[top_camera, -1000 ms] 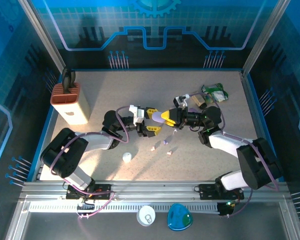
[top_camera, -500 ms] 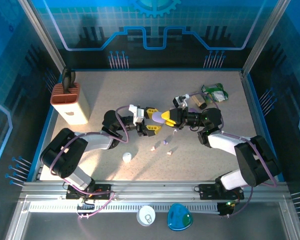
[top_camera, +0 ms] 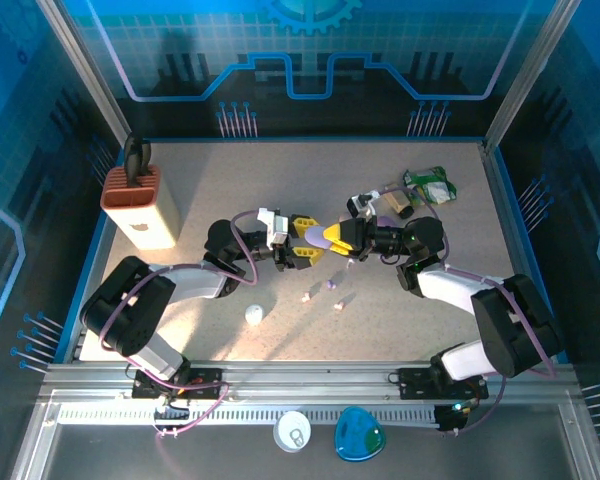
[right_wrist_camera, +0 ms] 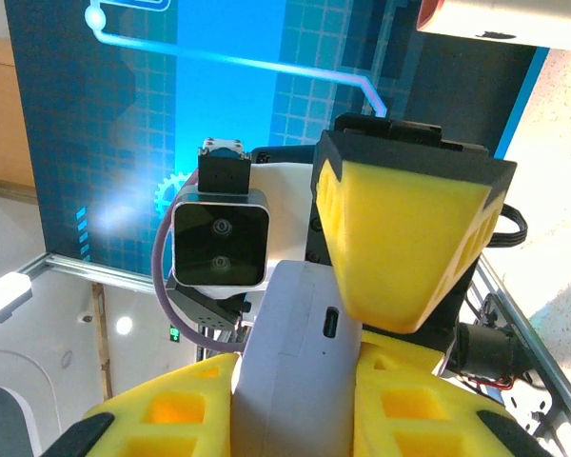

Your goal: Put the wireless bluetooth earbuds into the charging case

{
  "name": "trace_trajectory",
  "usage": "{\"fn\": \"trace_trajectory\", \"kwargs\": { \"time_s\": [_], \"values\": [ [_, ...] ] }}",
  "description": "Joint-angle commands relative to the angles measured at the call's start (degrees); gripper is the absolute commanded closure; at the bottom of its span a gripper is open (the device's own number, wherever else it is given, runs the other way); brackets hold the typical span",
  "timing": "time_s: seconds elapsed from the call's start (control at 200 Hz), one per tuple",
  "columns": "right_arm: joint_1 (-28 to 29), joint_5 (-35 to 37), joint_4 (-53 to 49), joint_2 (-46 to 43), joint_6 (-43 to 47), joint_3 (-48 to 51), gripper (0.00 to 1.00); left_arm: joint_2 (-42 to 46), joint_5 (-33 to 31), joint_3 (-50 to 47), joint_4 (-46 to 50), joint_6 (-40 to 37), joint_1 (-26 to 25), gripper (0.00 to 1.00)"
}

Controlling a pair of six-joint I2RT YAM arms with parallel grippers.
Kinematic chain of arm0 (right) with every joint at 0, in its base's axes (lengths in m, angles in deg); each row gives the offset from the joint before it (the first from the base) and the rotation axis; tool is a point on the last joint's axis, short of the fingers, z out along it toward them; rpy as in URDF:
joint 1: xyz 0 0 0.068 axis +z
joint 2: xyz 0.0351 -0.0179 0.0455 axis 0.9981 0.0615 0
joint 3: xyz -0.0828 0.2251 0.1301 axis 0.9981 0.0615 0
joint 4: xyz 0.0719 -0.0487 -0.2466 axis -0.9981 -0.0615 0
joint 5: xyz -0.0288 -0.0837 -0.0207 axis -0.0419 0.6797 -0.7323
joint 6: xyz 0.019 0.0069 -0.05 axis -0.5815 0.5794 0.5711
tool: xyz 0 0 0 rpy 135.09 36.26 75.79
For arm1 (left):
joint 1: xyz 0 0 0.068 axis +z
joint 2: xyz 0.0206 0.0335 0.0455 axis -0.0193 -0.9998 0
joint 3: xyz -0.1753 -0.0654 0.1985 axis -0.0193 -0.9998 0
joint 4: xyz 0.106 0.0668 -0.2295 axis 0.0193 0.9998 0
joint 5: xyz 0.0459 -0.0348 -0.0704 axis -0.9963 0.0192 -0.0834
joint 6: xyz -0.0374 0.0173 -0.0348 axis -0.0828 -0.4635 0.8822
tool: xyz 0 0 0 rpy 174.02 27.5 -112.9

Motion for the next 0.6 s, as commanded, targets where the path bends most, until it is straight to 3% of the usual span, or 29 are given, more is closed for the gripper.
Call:
{"fn": "trace_trajectory", "kwargs": {
  "time_s": [0.0, 0.17, 0.595],
  "values": [
    [0.0, -0.2, 2.4, -0.1, 0.4, 0.2, 0.92, 0.8, 1.4, 1.8, -1.5, 1.5, 0.2, 0.51],
    [0.0, -0.1, 2.4, 0.5, 0.2, 0.3, 0.92, 1.1, 2.5, 2.1, -1.6, 2.5, 0.2, 0.58],
    [-0.1, -0.1, 2.1, 1.4, 0.0, 0.3, 0.93, 1.1, 2.4, 2.0, -1.5, 2.3, 0.3, 0.52]
  ]
}}
